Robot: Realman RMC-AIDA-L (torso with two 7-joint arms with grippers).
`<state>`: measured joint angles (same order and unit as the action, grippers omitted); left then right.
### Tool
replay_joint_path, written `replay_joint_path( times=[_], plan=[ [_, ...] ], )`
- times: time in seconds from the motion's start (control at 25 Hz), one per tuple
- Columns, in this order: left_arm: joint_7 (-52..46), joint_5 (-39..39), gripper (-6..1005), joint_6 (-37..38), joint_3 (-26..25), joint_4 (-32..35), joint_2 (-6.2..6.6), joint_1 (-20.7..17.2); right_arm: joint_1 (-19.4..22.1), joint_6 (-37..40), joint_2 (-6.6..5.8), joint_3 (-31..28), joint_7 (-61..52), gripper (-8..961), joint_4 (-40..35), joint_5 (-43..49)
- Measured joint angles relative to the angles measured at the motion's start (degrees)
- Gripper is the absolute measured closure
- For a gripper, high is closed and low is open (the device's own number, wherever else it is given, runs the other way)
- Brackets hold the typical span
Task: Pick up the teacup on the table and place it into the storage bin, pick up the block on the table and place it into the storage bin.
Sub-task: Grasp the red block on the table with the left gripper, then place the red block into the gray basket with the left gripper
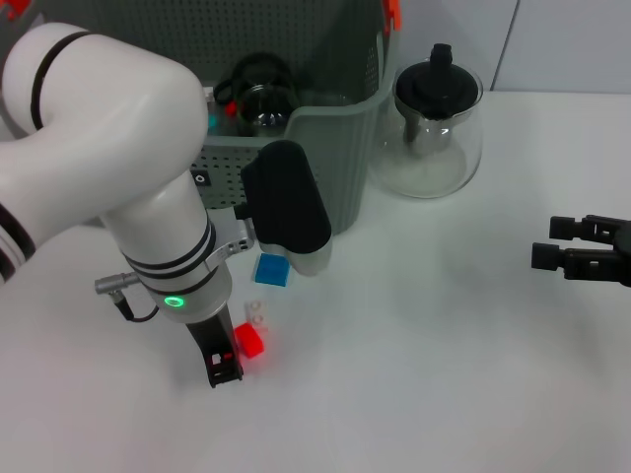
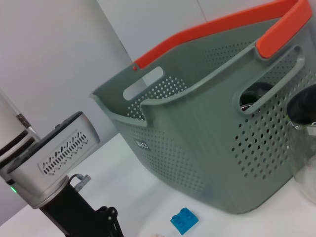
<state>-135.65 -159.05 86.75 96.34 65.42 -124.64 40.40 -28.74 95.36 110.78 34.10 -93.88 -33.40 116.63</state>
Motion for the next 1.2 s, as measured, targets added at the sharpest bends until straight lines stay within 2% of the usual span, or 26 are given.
replay_joint_path(
  times=[0.12, 0.24, 0.36, 0.44, 0.56, 0.68, 0.72, 0.8, 0.88, 0.92, 1.0, 1.12, 1.2],
  plan=[
    [-0.43, -0.03, 811, 0.21, 0.0, 0.85, -0.06, -0.02, 0.0, -0.01, -0.02, 0.0, 0.01, 11, -0.04, -0.03],
    [-1.7, -0.47, 811, 1.3, -0.26, 2.15, -0.03, -0.19, 0.0, 0.02, -0.04, 0.0, 0.02, 11, -0.09, -0.06],
    [-2.97, -0.86, 812, 5.1, -2.87, 6.57, -0.09, -1.74, 0.0, 0.13, -0.11, 0.0, -0.02, 11, -0.11, -0.09],
    [-3.49, -0.19, 812, 8.68, -6.96, 11.01, -0.13, -3.2, 0.04, 0.19, -0.15, 0.0, -0.02, 11, -0.11, -0.1],
    [-3.9, 5.15, 812, 14.35, -17.25, 19.11, -0.11, -5.4, 0.07, 0.21, -0.15, 0.0, -0.02, 11, -0.07, -0.13],
    [-2.43, 16.7, 811, 17.68, -30.16, 23.09, 0.4, -5.78, 0.09, 0.16, -0.09, 0.0, 0.02, 10, 0.01, -0.12],
    [-1.17, 22.6, 811, 18.29, -36.35, 23.08, 0.76, -4.95, 0.09, 0.11, 0.03, 0.03, 0.05, 10, 0.03, -0.11],
    [0.51, 30.49, 811, 18.15, -43.72, 21.62, 1.44, -3.09, 0.04, 0.14, 0.28, 0.14, 0.09, 10, 0.05, -0.08],
    [1.67, 36.69, 811, 15.55, -49.06, 18.21, 2.85, -0.38, -0.07, 0.27, 0.51, 0.3, 0.1, 10, -0.09, -0.06],
    [1.87, 37.68, 811, 13.95, -49.66, 16.85, 3.4, 0.5, -0.14, 0.37, 0.59, 0.36, 0.11, 10, -0.17, -0.06],
    [2.08, 37.91, 812, 6.61, -49.48, 11.93, 5.3, 3.36, -0.37, 0.35, 0.65, 0.48, 0.11, 10, -0.18, -0.04],
    [0.65, 31.07, 812, -4.23, -47.34, 4.87, 7.15, 7.06, -0.5, 0.41, 0.69, 0.54, 0.19, 10, -0.19, -0.04],
    [-0.31, 25.93, 812, -9.46, -46.65, 0.47, 7.75, 9.39, -0.5, 0.62, 0.78, 0.54, 0.26, 10, -0.26, -0.02]
  ],
)
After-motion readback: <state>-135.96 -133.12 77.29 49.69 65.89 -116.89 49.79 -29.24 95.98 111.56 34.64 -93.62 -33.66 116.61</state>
